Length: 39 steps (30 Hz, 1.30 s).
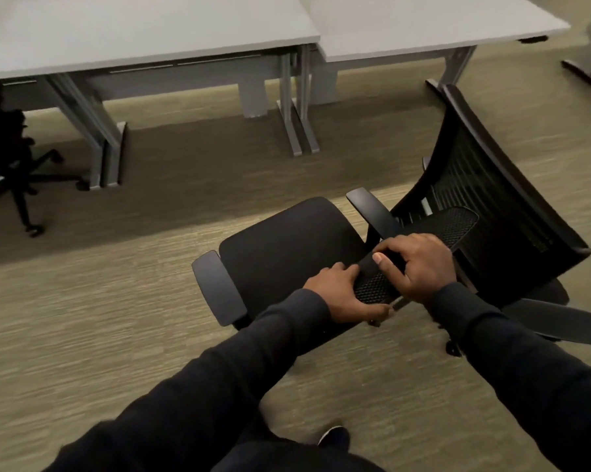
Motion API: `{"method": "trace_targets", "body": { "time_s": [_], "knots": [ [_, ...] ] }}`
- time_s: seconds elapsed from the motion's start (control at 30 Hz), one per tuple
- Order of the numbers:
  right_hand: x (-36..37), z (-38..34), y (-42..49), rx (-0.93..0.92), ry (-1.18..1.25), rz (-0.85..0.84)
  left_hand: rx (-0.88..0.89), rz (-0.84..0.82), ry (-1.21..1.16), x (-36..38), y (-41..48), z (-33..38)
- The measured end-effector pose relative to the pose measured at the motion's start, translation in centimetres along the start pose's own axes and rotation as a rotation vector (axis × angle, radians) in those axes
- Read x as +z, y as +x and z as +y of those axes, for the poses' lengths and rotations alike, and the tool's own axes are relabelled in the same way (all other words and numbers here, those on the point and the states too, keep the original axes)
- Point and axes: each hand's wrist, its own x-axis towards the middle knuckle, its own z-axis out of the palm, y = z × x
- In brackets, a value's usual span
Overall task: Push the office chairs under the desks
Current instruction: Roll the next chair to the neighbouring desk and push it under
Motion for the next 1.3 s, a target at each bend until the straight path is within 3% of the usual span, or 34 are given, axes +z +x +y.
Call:
{"method": "trace_targets", "body": {
  "time_s": [0.23,0.47,0.83,1.3],
  "knots": [
    [2.5,-2.4,4.4,-0.011,0.004,0.027,-0.01,0.001,0.036,-3.9,0.5,-4.3],
    [5.8,-7.6,10.4,0.103,0.0,0.119,0.01,-0.014,0.197,-10.7,1.6,-10.5],
    [11.4,-11.9,25.9,0.189,-0.056,0.199,-0.028,0.054,0.289,-23.2,6.6,-20.1],
    [16.7,-7.5,51.1,0.172,-0.045,0.085,-0.351,0.46,0.4,-35.5,21.9,-23.3]
  ]
}}
